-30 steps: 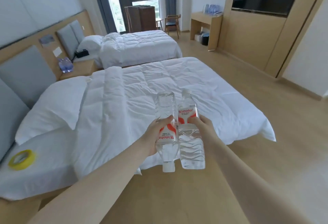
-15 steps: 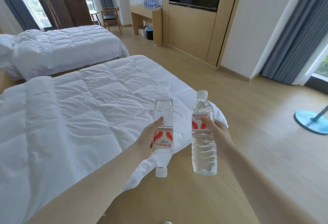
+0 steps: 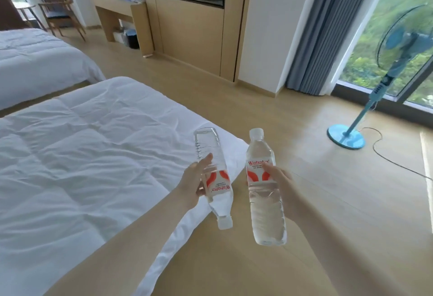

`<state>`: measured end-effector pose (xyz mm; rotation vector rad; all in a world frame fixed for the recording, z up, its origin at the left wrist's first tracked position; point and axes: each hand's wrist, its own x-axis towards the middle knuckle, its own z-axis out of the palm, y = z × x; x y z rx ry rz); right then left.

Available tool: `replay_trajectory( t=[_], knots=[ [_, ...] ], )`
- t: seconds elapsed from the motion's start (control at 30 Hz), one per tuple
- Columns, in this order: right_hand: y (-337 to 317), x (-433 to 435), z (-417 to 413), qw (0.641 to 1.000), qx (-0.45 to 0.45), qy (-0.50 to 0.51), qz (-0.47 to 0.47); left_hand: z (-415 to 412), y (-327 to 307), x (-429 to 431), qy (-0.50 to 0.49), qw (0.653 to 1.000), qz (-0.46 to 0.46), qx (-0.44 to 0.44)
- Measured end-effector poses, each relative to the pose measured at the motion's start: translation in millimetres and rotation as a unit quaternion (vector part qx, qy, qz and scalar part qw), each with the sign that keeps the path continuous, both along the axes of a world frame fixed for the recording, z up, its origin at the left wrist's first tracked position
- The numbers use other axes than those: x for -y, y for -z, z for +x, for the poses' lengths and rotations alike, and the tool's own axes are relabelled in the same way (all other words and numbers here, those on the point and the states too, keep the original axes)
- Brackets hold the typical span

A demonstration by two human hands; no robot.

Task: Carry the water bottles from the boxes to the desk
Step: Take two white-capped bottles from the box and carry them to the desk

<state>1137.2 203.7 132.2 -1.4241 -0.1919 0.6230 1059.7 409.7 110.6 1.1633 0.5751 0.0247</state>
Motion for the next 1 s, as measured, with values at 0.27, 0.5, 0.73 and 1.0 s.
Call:
replay_trajectory(
  t=[0.27,0.5,0.73,1.0],
  knots=[
    [1.2,24.8,77.7,0.998,-0.032,-0.003,0.046,95.9,-13.3,34.6,0.068,0.989,-0.130,0.023],
    [-32.5,75.8,187.9,0.991,-0.038,-0.006,0.127,200.1,-63.3,85.3,0.104,0.985,-0.136,-0.010],
    [-46.0,125.5,278.0,0.971,-0.039,-0.046,0.233,287.4,-82.5,141.3,0.222,0.971,-0.092,-0.014],
    [-11.5,161.7,356.9,0.978,-0.097,-0.028,0.181,376.2,-65.2,159.5,0.196,0.976,-0.091,0.005]
  ],
)
